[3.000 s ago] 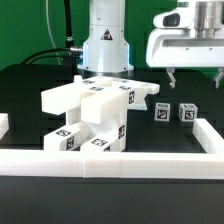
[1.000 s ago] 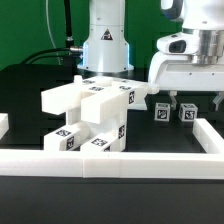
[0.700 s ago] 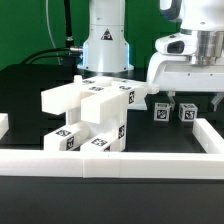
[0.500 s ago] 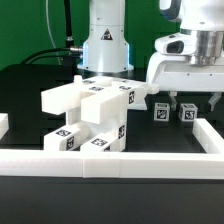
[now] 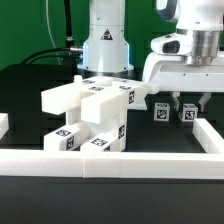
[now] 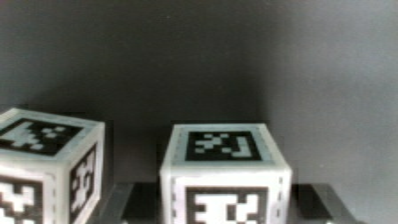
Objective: Assemble chair
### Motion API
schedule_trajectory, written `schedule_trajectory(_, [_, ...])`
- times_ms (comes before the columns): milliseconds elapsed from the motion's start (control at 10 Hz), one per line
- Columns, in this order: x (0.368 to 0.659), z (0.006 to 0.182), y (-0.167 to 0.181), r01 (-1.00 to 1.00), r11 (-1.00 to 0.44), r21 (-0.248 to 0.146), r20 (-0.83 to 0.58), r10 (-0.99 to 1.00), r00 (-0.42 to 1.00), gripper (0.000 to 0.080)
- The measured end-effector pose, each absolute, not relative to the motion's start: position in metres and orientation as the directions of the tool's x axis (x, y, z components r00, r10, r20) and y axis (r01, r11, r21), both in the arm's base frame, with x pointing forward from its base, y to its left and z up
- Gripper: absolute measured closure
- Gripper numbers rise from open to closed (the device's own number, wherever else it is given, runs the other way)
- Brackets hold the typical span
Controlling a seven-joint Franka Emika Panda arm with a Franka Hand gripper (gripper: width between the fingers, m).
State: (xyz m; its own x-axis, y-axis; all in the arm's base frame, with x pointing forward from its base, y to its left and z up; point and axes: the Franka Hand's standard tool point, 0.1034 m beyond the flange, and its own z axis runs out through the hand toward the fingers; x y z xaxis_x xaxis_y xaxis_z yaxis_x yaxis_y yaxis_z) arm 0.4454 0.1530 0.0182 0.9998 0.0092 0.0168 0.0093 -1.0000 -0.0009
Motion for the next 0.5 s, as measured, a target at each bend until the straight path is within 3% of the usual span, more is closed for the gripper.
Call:
schedule_trajectory(200, [0.451, 0.044, 0.150, 0.008, -1.000, -0.017, -0.010, 0.008, 1.000, 0.0515])
schedule_trajectory(400, [0.465, 0.094, 0.140, -0.018, -0.999, -0.047, -0.046, -0.016, 0.999, 0.0515])
schedule_trajectory(500, [0.474, 0.104, 0.135, -0.020, -0.999, -0.051, -0.039, -0.018, 0.999, 0.0515])
